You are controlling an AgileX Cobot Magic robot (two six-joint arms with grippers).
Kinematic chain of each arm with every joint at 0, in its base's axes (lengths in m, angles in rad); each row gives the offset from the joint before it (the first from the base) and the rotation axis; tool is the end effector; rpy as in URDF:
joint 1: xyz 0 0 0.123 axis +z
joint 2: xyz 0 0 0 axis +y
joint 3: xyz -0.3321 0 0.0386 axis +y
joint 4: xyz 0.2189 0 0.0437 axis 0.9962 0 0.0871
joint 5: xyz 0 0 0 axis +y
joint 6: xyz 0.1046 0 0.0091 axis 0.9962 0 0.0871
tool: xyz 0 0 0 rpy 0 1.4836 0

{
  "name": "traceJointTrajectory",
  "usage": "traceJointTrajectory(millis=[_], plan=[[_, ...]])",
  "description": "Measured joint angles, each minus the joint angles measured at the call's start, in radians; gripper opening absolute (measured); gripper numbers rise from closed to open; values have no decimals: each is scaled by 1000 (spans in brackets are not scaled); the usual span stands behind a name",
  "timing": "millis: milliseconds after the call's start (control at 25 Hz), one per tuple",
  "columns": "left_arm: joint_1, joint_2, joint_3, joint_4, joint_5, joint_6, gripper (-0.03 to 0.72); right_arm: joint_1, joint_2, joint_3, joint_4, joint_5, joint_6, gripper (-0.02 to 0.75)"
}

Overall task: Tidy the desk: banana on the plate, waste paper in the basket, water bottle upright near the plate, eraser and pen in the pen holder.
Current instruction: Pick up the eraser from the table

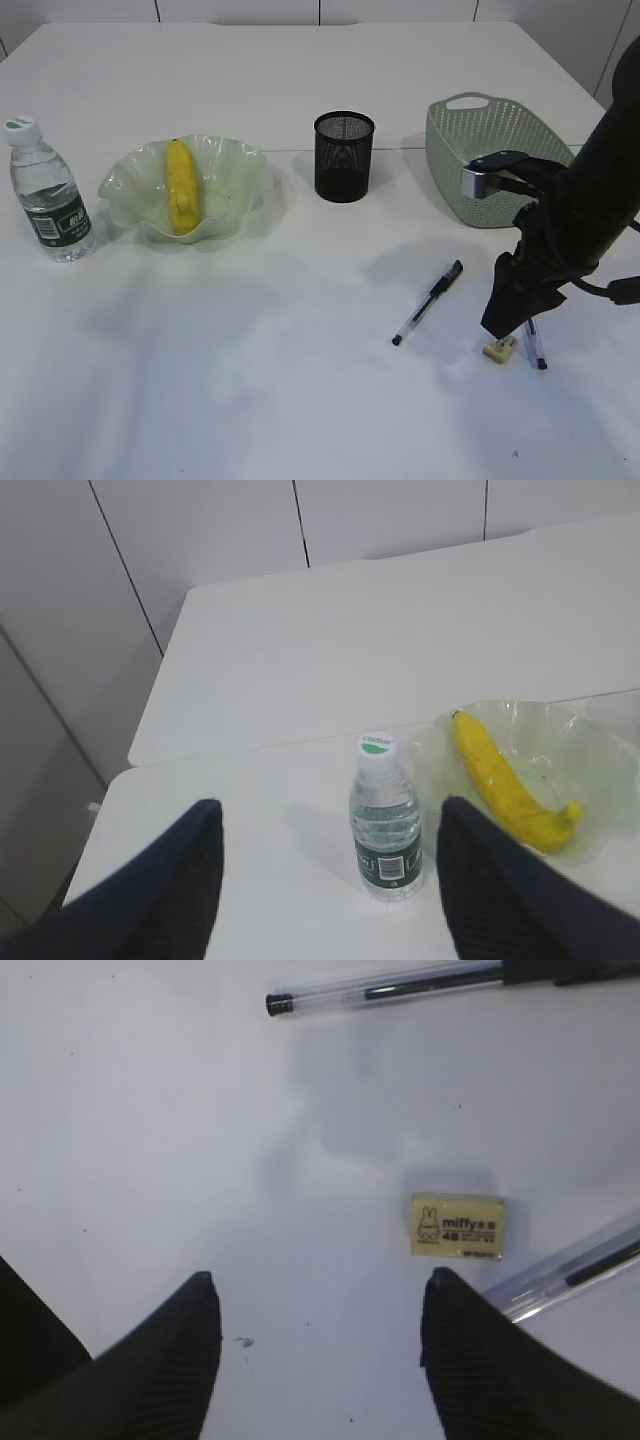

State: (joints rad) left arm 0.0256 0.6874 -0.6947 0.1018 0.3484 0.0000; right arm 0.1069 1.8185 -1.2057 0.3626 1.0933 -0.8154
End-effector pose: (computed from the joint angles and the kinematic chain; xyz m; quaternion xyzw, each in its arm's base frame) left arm 0.0879 0.0059 0.3826 0.0171 0.7902 0.0508 0.6105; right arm 0.3156 0.0671 0.2457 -0.3599 0.9192 0.1565 0.0327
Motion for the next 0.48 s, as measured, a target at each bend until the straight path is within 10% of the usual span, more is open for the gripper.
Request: traceJointTrajectory(millis=[480], plan=[[0, 0, 0, 0, 11, 0, 474, 0, 4, 0, -67, -89, -2, 472]])
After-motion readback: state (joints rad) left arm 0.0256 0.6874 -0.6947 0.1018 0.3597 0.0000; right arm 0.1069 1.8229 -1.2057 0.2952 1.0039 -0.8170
